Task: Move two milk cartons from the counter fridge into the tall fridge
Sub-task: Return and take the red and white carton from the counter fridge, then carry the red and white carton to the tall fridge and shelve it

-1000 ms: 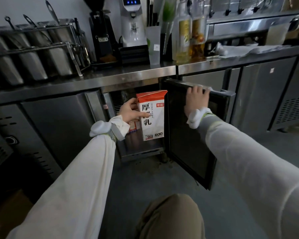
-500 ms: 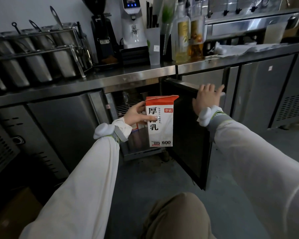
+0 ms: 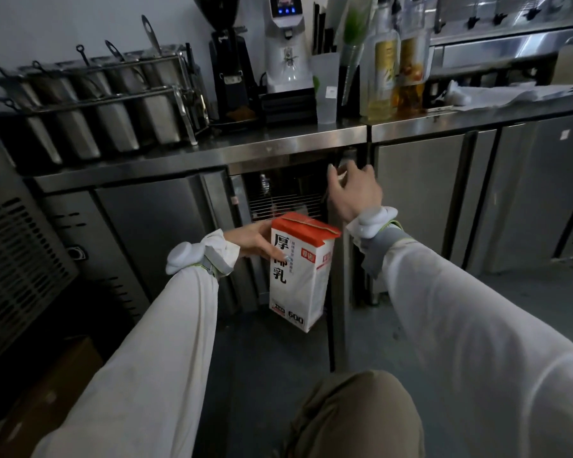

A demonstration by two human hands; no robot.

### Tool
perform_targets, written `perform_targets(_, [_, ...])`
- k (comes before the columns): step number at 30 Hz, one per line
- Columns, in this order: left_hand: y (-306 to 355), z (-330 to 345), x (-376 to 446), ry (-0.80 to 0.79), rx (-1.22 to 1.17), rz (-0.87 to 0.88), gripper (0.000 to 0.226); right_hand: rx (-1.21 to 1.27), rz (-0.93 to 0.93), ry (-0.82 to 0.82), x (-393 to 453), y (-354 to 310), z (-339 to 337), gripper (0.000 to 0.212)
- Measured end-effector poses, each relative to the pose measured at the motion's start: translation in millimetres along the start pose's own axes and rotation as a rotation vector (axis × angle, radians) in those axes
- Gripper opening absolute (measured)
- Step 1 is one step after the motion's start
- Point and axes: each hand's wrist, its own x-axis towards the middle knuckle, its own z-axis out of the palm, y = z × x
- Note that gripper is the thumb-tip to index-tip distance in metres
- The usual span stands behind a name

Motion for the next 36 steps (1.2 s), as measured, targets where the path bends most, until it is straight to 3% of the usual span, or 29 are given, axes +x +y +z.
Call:
perform_targets(4, [-5,-1,-2,-0.088,0.063,-0.036,0.055,0.236,0.077,-0.349,16,-6,29,0.06])
perform_targets(8, [-12,-6,4,-0.107,0.071,-0.048,0.045,0.457,0.161,-0.639,16,-6,50,0.085])
perform_targets(14, [-24,-18,12,0.177,-0.052,0.004,0.049,0.414,0.163,-0.692,21,4,65,0.069])
perform_targets(23, [-42,-53,39,0.526,-0.186,0.119,0.067,0.522,0.508,-0.766,25,37,86,0.073])
perform_targets(28, [-34,-83,60,0.608,-0.218,0.157,0.066,0.517,0.649,-0.905,31,46,117,0.078])
perform_targets(36, [36,-159,90,0.55,-0.192,0.086,0.072,0.546,0.78,-1.042,106,-2,104,0.079])
